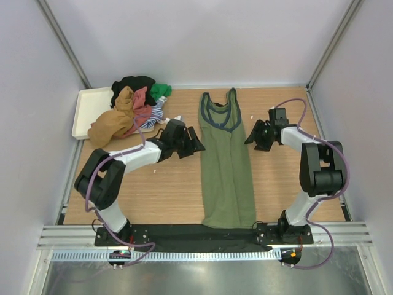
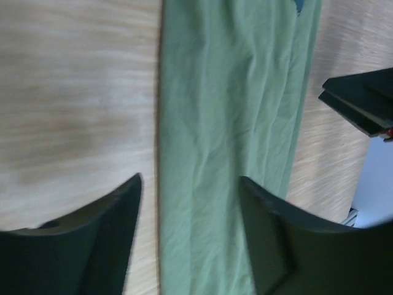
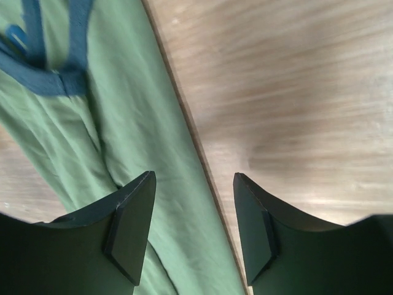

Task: Fold and stack the tank tops
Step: Fold the tank top

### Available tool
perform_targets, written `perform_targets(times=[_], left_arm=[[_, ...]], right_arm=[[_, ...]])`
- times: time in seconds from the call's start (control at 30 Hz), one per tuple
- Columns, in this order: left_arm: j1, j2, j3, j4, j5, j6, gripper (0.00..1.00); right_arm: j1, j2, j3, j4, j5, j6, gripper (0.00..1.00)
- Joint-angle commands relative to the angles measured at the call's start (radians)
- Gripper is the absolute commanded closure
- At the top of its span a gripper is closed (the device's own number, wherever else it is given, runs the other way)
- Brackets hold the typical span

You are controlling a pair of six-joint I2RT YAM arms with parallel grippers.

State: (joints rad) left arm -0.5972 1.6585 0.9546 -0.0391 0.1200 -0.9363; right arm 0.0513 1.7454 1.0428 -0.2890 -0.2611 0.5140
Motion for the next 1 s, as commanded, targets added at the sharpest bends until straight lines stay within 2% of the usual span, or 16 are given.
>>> perform_targets(times=[0.0, 0.1, 0.37, 0.4, 0.5, 0.67, 0.77, 0.9, 0.97], left_arm=[[0.002, 0.091, 0.12, 0.042, 0.029, 0.051, 0.41], [0.002, 0.173, 0.199, -0.01, -0.008, 0.059, 0.45], [0.002, 0.294, 0.374, -0.174, -0.103, 0.083, 0.45], [0.002, 0.306, 0.409, -0.186, -0.108, 0.091, 0.51], [0.004, 0.363, 0.49, -0.255, -0.111, 0.103, 0.6], [0.013, 0.428, 0.539, -0.291, -0.111, 0.105, 0.68], [0.033, 0.478, 0.564, -0.301, -0.088, 0.096, 0.78], [0.06, 0.517, 0.564, -0.274, -0.019, 0.085, 0.88], [0.068, 0.52, 0.57, -0.271, -0.017, 0.091, 0.92]], right_arm=[[0.024, -0.067, -0.001, -0.004, 0.052, -0.052, 0.41], [0.048, -0.046, 0.025, -0.019, 0.085, -0.058, 0.43], [0.105, 0.04, 0.086, -0.058, 0.155, -0.071, 0.46], [0.11, 0.045, 0.095, -0.059, 0.166, -0.071, 0.46], [0.124, 0.069, 0.118, -0.087, 0.215, -0.074, 0.47], [0.146, 0.111, 0.158, -0.105, 0.233, -0.078, 0.51], [0.156, 0.137, 0.177, -0.113, 0.24, -0.08, 0.56], [0.159, 0.151, 0.197, -0.118, 0.237, -0.08, 0.72], [0.159, 0.158, 0.203, -0.119, 0.234, -0.08, 0.75]])
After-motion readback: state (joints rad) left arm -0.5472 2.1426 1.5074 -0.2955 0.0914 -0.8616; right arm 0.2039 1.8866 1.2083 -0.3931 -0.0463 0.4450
